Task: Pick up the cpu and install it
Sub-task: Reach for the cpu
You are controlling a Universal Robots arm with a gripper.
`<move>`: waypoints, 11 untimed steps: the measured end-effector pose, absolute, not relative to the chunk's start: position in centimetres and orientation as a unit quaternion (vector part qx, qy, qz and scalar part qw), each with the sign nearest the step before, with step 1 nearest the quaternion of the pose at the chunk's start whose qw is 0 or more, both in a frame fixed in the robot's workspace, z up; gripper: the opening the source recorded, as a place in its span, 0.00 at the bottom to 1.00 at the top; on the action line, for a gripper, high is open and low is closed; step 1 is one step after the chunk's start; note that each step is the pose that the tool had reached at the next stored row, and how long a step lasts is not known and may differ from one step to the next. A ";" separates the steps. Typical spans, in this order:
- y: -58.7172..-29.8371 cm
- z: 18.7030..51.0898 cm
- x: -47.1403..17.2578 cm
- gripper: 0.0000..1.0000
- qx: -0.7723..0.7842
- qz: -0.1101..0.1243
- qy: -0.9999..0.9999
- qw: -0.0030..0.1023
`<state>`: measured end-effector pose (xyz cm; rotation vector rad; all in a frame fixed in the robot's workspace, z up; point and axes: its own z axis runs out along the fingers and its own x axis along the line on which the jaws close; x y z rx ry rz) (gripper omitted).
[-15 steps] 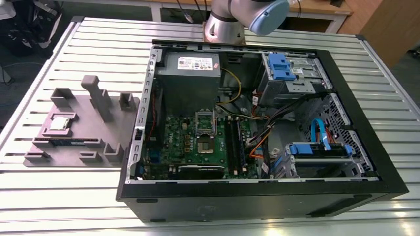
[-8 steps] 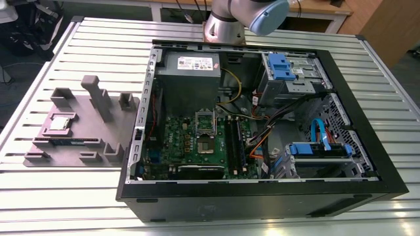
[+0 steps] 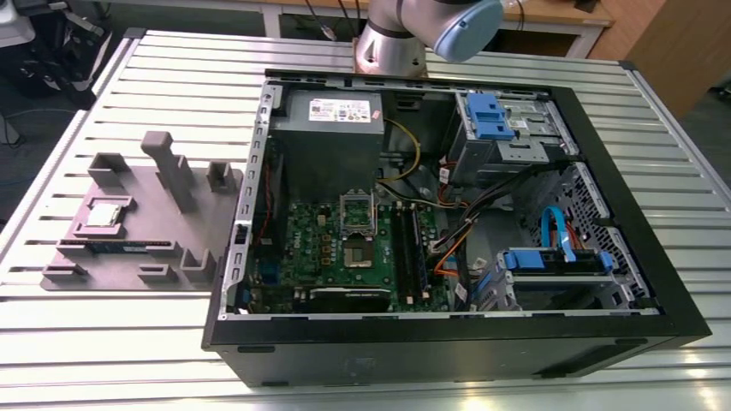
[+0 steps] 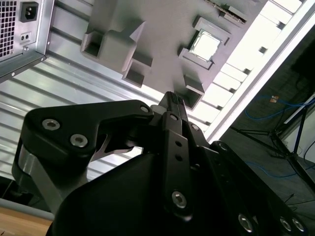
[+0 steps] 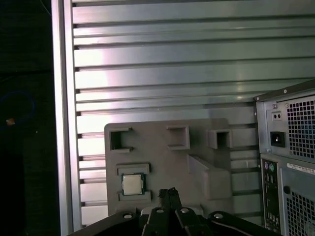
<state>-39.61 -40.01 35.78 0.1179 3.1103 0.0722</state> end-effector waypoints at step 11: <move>-40.0 35.4 -39.6 0.11 0.038 0.023 0.999 0.014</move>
